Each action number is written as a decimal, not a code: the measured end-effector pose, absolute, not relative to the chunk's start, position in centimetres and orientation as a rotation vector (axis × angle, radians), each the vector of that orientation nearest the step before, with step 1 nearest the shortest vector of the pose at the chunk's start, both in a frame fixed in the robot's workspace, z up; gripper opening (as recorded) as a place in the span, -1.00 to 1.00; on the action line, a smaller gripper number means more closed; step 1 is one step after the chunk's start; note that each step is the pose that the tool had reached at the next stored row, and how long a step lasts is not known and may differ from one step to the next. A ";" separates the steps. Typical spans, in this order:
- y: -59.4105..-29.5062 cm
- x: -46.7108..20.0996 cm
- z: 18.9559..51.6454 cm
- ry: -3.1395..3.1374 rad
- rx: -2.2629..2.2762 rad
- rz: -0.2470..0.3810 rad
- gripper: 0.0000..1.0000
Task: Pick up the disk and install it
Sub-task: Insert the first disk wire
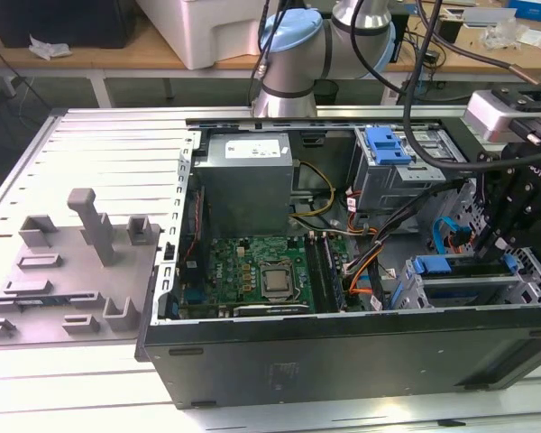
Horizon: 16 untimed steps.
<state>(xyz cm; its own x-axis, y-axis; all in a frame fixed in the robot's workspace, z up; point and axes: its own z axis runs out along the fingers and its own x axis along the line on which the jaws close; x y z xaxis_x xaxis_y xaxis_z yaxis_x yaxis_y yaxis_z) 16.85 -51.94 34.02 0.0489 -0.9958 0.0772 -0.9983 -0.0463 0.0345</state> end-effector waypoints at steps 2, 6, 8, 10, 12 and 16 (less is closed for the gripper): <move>-51.9 16.9 34.0 -2.114 2.217 0.049 -0.66; -51.9 16.8 34.2 -2.114 2.217 0.048 -0.66; -51.9 16.9 34.3 -2.114 2.217 0.049 -0.66; -51.9 16.9 34.3 -2.114 2.217 0.049 -0.66; -51.9 16.9 34.3 -2.114 2.217 0.049 -0.66; -51.9 16.9 34.3 -2.114 2.217 0.049 -0.66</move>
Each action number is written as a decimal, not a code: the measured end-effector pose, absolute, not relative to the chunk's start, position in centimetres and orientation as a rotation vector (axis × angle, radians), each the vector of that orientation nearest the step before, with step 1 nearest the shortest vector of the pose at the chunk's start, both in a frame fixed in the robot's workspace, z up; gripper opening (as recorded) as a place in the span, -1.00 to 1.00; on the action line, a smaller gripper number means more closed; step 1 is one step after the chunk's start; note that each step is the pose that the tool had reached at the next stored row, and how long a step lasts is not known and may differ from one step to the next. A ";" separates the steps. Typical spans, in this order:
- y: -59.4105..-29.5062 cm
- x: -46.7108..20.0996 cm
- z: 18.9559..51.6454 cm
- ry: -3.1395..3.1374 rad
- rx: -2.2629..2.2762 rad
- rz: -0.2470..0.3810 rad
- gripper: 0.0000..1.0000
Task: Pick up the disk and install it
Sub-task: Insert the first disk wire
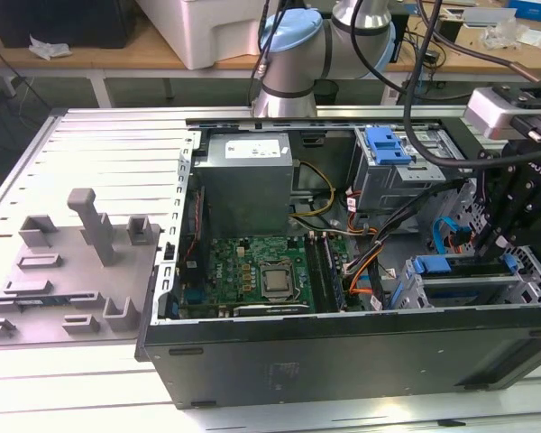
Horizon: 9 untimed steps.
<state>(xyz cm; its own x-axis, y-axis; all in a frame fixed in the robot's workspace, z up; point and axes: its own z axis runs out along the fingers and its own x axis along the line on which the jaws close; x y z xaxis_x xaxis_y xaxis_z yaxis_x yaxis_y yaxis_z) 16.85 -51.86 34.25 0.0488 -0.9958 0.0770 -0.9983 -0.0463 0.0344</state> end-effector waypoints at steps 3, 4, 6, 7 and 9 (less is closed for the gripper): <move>-51.9 16.9 34.1 -2.114 2.217 0.049 -0.66; -51.9 16.9 34.1 -2.114 2.217 0.049 -0.66; -51.9 16.9 34.1 -2.114 2.217 0.049 -0.66; -51.9 16.9 34.1 -2.114 2.217 0.049 -0.66; -51.9 16.9 34.0 -2.114 2.217 0.049 -0.66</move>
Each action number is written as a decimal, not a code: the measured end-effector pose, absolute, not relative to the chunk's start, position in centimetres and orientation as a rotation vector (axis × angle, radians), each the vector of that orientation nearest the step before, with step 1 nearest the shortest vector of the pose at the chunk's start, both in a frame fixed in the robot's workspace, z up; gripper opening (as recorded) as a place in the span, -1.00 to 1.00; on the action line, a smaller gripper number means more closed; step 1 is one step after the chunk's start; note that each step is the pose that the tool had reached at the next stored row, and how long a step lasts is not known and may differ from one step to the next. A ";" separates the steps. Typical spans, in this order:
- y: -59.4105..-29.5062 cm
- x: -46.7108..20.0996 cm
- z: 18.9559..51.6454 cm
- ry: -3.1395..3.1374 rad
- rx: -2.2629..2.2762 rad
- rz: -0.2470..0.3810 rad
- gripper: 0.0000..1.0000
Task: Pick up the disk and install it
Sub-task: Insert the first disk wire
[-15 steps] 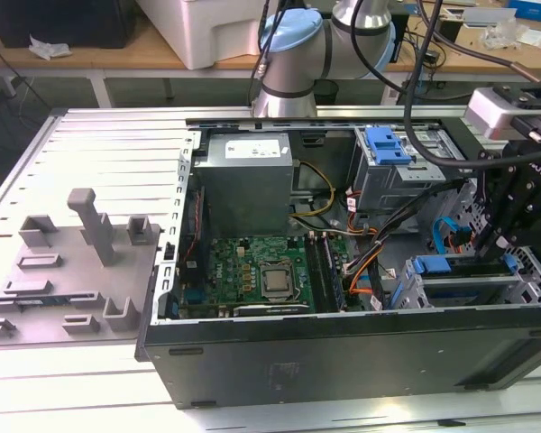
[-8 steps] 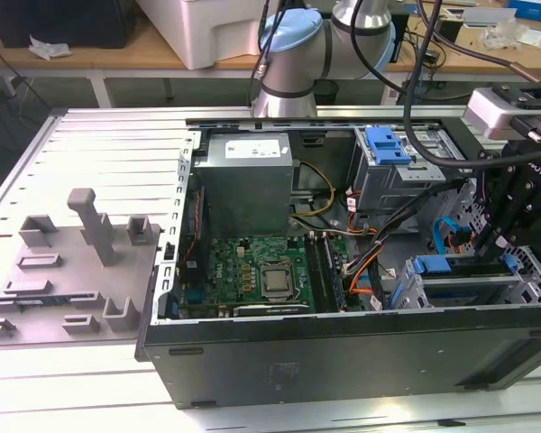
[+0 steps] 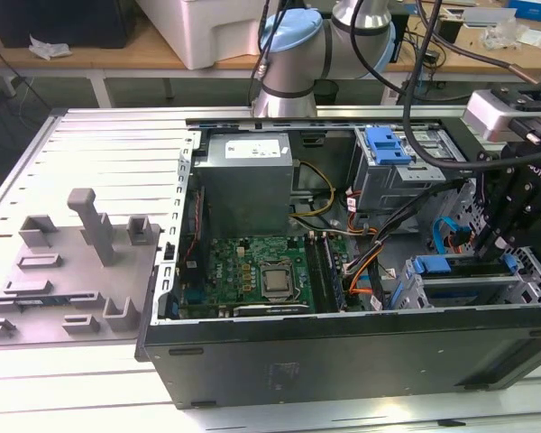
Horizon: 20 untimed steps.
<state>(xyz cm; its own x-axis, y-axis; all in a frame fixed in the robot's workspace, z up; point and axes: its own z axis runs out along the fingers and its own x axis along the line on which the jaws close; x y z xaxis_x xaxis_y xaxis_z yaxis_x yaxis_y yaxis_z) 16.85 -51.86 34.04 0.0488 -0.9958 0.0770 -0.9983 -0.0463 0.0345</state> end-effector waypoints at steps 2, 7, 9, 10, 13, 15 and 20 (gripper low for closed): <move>-51.9 16.9 34.0 -2.114 2.217 0.049 -0.66; -51.9 16.9 33.9 -2.114 2.217 0.049 -0.66; -51.9 16.9 33.9 -2.114 2.217 0.049 -0.66; -51.9 16.9 33.8 -2.114 2.217 0.049 -0.66; -52.0 16.9 33.8 -2.114 2.217 0.049 -0.66; -52.0 16.9 33.8 -2.114 2.217 0.049 -0.66; -52.1 16.9 33.7 -2.114 2.217 0.049 -0.66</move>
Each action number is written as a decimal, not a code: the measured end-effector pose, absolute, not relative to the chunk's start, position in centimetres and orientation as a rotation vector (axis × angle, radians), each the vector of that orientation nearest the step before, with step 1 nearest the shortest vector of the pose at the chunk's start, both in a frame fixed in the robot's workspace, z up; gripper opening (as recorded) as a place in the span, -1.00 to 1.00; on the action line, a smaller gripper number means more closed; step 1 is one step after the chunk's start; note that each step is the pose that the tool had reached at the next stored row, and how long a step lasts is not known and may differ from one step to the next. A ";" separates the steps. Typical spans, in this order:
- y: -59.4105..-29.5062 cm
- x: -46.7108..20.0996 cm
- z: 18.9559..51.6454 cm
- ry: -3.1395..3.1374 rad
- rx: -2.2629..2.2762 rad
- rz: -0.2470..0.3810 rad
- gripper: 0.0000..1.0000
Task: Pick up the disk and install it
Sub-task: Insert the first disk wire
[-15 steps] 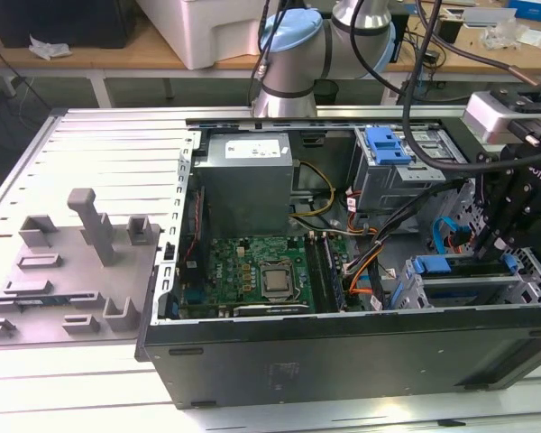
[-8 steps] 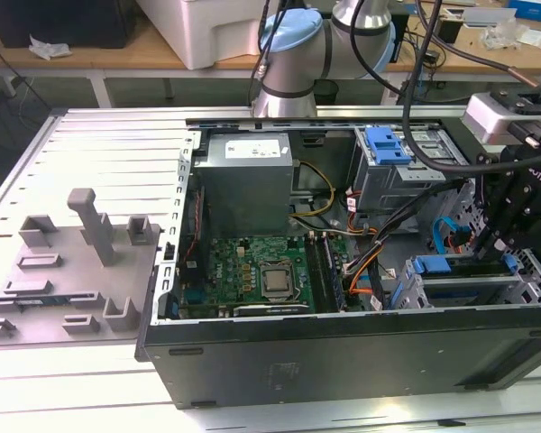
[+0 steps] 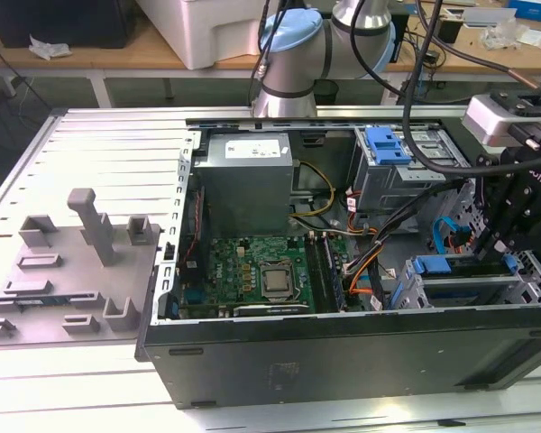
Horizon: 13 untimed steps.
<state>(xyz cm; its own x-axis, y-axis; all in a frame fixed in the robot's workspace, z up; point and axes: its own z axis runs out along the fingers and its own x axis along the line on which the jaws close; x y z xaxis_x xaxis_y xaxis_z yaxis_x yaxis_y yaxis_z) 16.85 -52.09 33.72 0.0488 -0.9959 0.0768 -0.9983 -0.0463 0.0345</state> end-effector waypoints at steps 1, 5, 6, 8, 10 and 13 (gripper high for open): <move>-52.1 16.9 33.7 -2.114 2.217 0.049 -0.66; -52.1 16.9 33.7 -2.114 2.217 0.049 -0.66; -52.1 16.9 33.7 -2.114 2.217 0.049 -0.66; -52.1 16.9 33.7 -2.114 2.217 0.049 -0.66; -52.1 16.9 33.7 -2.114 2.217 0.049 -0.66; -52.1 16.9 33.7 -2.114 2.217 0.049 -0.66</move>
<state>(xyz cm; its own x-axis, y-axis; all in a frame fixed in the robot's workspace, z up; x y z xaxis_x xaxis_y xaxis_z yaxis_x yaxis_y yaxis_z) 16.85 -52.12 33.65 0.0488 -0.9959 0.0768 -0.9983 -0.0463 0.0345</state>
